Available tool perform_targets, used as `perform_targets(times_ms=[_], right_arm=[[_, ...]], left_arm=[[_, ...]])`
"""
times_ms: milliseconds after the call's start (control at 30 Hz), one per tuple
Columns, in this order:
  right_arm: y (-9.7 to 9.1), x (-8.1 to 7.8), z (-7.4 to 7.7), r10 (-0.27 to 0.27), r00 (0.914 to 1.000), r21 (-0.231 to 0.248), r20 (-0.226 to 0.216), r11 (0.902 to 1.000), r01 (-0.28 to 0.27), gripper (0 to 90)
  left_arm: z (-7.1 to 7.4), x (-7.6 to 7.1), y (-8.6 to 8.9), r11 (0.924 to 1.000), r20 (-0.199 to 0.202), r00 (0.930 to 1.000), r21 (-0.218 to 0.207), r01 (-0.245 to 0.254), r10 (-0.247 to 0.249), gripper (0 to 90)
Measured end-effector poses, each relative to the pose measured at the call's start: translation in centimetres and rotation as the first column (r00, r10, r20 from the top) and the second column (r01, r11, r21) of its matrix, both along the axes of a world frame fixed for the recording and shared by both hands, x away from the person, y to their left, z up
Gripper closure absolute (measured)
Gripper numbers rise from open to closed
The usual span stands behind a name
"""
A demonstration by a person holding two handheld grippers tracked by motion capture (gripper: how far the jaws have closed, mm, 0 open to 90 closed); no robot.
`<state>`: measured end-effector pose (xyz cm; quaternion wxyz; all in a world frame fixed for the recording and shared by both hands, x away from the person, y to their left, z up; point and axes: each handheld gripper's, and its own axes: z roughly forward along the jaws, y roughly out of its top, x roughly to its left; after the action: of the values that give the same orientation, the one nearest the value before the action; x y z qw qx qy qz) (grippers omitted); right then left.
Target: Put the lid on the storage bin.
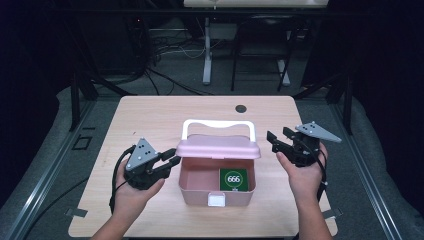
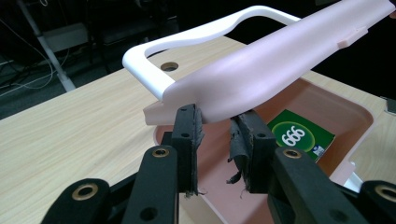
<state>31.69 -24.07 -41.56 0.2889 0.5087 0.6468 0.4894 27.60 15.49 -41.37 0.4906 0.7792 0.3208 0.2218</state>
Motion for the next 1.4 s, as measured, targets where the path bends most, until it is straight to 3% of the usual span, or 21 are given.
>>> perform_targets(times_ms=[1400], right_arm=[[0.2, 0.0, -0.1, 0.012, 0.9999, 0.009, 0.002, 0.9999, -0.012, 40.6]], left_arm=[[-4.3, -2.4, 0.9, 0.9995, -0.055, 0.9979, -0.006, 0.032, -0.033, 73.0]])
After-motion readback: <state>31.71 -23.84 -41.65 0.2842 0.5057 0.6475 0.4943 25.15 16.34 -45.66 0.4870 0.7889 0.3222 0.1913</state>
